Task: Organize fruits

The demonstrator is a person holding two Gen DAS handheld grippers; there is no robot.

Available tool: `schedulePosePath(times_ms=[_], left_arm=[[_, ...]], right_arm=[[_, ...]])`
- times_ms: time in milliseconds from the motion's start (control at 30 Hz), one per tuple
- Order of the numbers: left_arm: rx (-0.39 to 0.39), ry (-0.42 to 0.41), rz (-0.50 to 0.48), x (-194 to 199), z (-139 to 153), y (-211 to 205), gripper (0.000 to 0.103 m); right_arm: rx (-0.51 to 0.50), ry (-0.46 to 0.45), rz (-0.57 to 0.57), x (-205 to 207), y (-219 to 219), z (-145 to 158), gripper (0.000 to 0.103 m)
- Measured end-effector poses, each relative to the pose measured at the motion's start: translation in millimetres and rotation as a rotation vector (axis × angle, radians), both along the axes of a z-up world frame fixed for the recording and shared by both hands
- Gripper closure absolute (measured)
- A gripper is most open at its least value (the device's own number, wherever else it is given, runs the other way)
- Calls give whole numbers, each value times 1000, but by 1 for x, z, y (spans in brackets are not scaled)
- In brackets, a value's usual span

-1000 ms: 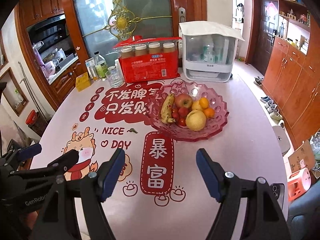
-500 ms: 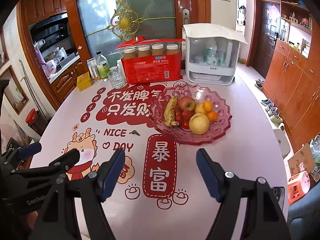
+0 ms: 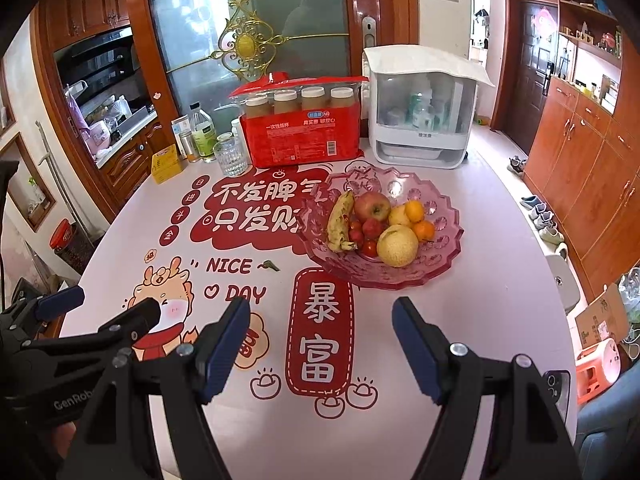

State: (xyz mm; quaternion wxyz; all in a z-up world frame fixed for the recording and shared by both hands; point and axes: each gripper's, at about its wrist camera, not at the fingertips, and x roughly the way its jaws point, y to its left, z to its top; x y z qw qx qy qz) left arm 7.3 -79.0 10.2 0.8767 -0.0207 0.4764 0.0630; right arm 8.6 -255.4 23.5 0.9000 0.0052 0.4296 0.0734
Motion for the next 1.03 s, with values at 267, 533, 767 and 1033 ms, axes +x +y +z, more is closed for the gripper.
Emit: schedulePosePath(times_ms=[267,533,767,1033], left_arm=[[-1,0,0,0,-1,0,4],[1,0,-2,-1,-1,1,4],[-1,0,-3,-1,-1,2,4],[-1,0,-4,-1,0,1,4]], right_arm=[[2,-1,1,0,1,0,29],[1,-1,0,0,1,0,29],[2,-1,-1,0,1,0,29],[2,-1,0,0,0,0,29]])
